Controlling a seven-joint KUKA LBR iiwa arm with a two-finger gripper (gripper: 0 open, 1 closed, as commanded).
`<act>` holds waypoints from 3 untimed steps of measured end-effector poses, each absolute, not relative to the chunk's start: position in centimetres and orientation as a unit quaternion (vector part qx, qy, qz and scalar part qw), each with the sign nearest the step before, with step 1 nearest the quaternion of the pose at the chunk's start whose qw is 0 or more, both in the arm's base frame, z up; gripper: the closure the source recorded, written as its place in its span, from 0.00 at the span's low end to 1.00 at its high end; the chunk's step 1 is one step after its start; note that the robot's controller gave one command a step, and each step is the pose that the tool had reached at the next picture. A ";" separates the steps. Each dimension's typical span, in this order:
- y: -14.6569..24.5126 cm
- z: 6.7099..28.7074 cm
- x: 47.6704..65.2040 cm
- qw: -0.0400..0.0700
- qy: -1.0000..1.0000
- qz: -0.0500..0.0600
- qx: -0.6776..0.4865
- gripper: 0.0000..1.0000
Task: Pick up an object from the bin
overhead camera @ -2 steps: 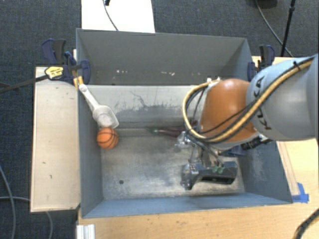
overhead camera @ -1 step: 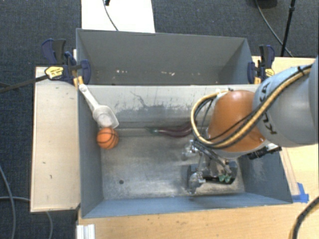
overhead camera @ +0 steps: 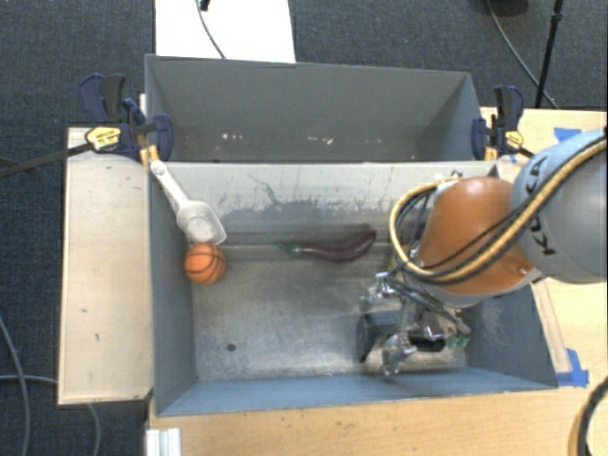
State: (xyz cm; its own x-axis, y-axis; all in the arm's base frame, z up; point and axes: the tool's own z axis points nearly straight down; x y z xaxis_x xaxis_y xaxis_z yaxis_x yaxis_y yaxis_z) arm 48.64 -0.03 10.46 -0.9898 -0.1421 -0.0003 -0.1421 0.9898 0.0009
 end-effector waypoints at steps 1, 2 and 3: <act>-3.6 7.3 48.1 0.007 0.997 0.000 -0.076 1.00; -3.6 7.3 48.1 0.007 0.997 0.000 -0.076 1.00; -5.8 28.1 49.3 -0.003 0.995 0.001 -0.099 1.00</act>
Offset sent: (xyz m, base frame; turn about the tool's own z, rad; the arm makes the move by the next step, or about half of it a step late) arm 0.0000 0.0000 0.0000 0.0000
